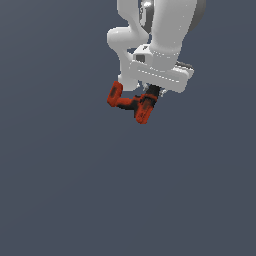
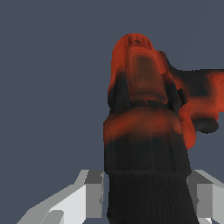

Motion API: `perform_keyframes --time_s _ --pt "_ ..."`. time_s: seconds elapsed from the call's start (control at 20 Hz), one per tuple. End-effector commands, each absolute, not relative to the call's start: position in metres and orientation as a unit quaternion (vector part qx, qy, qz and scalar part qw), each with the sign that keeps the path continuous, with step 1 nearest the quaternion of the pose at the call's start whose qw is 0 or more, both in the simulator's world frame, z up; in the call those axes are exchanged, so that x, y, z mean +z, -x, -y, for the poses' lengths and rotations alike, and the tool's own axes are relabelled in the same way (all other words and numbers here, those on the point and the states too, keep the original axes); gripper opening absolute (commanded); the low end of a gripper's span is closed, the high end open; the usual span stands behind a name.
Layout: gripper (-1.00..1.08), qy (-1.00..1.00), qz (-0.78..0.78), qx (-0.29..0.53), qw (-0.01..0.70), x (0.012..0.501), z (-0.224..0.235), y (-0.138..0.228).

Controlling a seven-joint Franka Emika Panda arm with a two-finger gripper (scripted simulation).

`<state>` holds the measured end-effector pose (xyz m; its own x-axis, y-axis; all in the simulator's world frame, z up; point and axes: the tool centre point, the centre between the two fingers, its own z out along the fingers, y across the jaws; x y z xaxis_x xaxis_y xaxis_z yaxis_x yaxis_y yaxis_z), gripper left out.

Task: Pick up the object and move it to a goal position.

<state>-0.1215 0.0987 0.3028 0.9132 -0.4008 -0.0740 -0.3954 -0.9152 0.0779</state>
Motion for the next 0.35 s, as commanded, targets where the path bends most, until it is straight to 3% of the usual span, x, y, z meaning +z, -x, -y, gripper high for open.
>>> perform_keyframes --time_s 0.0,0.3 --pt "-1.0 -0.978 0.204 -0.041 0.029 0.3143 -0.0989 0.1162" --pt "-1.0 -0.978 0.204 -0.041 0.029 0.3212 -0.0991 0.1118"
